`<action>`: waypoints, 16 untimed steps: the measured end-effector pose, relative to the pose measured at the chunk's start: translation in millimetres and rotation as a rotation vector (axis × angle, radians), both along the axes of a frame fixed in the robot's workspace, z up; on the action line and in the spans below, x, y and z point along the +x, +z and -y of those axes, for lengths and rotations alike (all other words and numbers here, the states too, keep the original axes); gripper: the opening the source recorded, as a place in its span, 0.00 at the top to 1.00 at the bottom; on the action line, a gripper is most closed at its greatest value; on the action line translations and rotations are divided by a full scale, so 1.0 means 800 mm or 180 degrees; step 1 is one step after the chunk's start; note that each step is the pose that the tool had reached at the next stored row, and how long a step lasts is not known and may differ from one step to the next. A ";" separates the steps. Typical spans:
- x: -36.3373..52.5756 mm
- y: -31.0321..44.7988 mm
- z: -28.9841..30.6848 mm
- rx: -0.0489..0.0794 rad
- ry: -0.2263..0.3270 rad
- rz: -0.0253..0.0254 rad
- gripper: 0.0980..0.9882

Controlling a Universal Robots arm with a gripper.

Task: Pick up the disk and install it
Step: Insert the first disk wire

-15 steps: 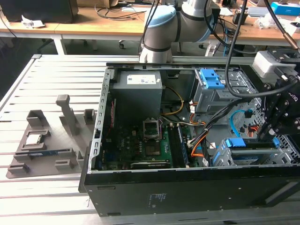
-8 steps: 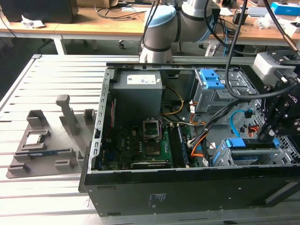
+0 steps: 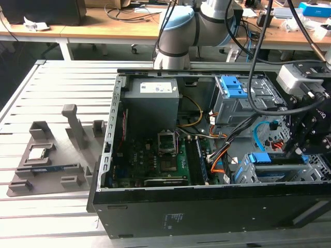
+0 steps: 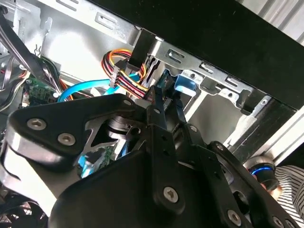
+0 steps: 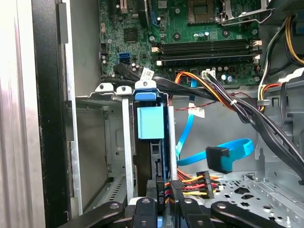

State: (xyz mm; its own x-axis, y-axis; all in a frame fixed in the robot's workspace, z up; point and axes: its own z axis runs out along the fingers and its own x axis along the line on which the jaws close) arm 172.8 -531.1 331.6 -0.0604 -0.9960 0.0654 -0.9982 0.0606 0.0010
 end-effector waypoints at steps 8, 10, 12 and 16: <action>0.000 0.0582 -0.0029 -0.0002 0.0000 0.0002 0.99; 0.000 0.0716 -0.0037 -0.0002 0.0000 0.0002 0.99; 0.000 0.0783 -0.0037 -0.0001 0.0000 0.0002 0.99; 0.000 0.0820 -0.0038 -0.0001 0.0000 0.0002 0.99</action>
